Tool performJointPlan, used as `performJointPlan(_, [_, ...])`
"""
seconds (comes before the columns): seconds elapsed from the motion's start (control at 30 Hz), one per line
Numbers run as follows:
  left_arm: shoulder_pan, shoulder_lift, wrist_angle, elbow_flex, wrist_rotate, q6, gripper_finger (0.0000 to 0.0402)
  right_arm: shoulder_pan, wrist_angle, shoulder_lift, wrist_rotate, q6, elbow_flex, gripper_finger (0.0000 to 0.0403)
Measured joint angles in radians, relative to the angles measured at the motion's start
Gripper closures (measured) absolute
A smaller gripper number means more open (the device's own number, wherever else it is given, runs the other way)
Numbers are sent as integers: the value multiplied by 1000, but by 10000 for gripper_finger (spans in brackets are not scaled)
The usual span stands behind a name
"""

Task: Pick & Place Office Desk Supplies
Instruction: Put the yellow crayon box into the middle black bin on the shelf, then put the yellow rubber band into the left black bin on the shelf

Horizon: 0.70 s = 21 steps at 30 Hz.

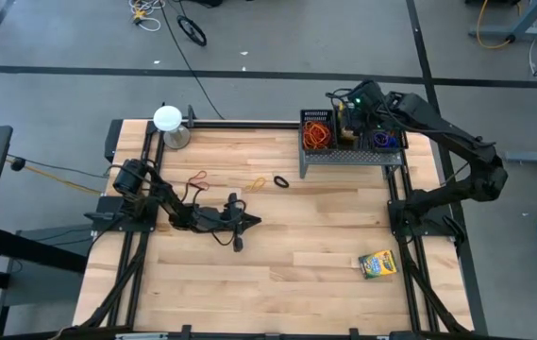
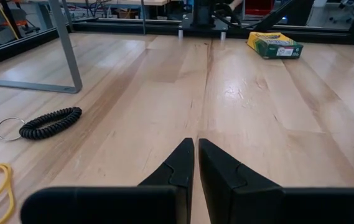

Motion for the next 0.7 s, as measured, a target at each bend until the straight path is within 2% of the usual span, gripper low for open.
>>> performJointPlan(0.23, [0,0,0,0,0,0,370,0,2,0,86,16,0,209])
performJointPlan(0.4, [0,0,0,0,0,-6,370,27,8,-9,151,65,0,205])
performJointPlan(0.57, [0,0,1,0,0,-5,370,91,12,-70,214,124,0,243])
performJointPlan(0.7, [0,0,1,9,0,13,370,122,23,-138,134,213,0,294])
